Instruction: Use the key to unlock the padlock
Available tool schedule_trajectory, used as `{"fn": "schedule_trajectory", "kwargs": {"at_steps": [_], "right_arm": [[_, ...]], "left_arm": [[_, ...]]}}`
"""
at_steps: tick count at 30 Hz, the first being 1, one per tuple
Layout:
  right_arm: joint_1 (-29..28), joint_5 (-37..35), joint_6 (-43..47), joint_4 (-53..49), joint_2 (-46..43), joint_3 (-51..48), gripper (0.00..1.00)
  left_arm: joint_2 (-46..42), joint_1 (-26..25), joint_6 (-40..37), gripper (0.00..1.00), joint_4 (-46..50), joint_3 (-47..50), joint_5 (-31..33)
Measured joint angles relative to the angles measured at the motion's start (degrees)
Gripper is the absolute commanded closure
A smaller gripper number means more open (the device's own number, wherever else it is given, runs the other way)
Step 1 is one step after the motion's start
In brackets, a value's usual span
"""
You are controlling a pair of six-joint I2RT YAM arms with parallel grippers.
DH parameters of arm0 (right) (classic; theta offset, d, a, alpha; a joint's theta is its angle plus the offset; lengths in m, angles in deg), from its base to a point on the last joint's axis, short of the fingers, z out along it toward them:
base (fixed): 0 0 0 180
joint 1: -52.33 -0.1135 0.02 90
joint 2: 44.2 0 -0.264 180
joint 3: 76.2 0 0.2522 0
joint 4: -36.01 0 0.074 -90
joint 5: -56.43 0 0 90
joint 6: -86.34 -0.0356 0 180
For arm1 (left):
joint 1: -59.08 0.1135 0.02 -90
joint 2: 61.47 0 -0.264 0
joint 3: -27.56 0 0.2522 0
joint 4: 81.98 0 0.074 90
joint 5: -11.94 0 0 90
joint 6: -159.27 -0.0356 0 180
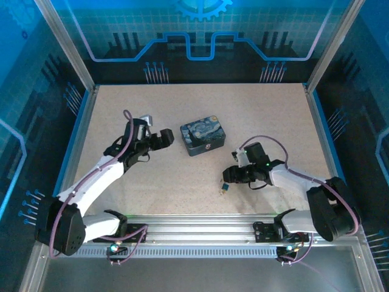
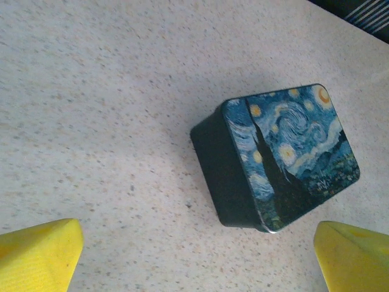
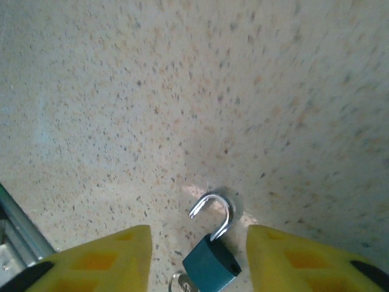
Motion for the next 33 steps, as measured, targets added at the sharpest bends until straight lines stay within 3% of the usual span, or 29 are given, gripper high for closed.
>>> {"fn": "schedule_trajectory", "kwargs": {"at_steps": [5,10,18,23,30,33], "right_arm": [[3.7,-7.8,4.0,-1.6,-7.3,3.3,0.29],[9.6,-18.3,9.9,-0.2,-12.2,4.1,0.12],[19.7,-24.1,17.8,19.6,-9.9,-3.8,0.07],[21.2,-23.4,20.9,34.5,-0.3,-7.2,0.03],[22.8,-20.3,23.1,49.6,8.6,-7.8,0.0],[22.8,-19.8,23.6,51.5,11.7,-7.7,0.0]], "left_arm": [[-4.5,2.9,-1.9,0.01,-0.7,3.4,4.2],[-8.4,5.6,-6.0,0.01,-6.2,11.1,12.3],[-8.4,7.5,-16.6,0.01,-20.1,21.2,18.6],[-3.8,8.9,-22.1,0.01,-34.6,24.4,18.2],[9.7,11.3,-28.3,0.01,-56.0,29.5,12.2],[16.6,13.0,-29.0,0.01,-64.8,29.8,9.2]]}}
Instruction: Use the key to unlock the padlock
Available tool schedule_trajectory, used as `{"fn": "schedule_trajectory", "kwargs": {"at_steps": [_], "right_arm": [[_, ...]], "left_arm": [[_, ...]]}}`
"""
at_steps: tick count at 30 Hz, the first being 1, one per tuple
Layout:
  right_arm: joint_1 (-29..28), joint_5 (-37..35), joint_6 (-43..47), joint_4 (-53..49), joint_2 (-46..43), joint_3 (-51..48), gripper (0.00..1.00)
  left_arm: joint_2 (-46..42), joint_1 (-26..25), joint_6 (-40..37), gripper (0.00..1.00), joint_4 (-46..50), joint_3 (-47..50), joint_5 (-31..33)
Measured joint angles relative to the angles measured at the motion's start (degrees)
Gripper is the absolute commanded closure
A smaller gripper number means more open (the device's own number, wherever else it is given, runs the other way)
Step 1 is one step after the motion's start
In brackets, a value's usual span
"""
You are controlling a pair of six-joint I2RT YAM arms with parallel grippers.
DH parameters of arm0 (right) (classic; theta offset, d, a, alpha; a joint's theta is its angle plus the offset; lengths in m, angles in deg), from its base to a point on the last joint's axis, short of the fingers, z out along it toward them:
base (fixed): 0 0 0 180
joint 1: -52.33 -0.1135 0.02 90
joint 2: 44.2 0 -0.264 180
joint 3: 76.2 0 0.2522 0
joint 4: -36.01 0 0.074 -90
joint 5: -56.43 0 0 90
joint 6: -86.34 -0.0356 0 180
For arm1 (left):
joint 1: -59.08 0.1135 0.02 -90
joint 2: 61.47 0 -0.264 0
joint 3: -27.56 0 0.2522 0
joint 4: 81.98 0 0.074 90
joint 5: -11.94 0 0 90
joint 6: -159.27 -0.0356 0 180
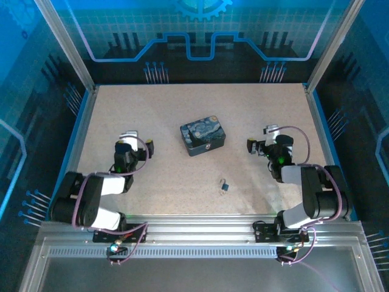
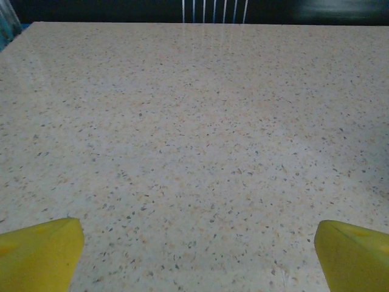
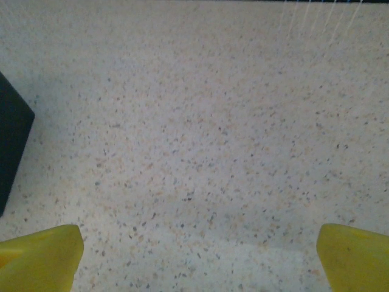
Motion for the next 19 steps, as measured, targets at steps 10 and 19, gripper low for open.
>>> {"fn": "schedule_trajectory", "kwargs": {"at_steps": [10,19], "right_arm": [[-2.0,-2.5,1.8,0.7,0.3,0.5,0.0],[-2.0,-3.0,2.1,1.0,0.3,0.5,0.0]], "left_arm": [[5.2,4.3,0.7,0.01,-1.6,-4.8,-4.8],[5.2,4.4,0.7,0.01,-0.3,-5.2,-5.6]]}}
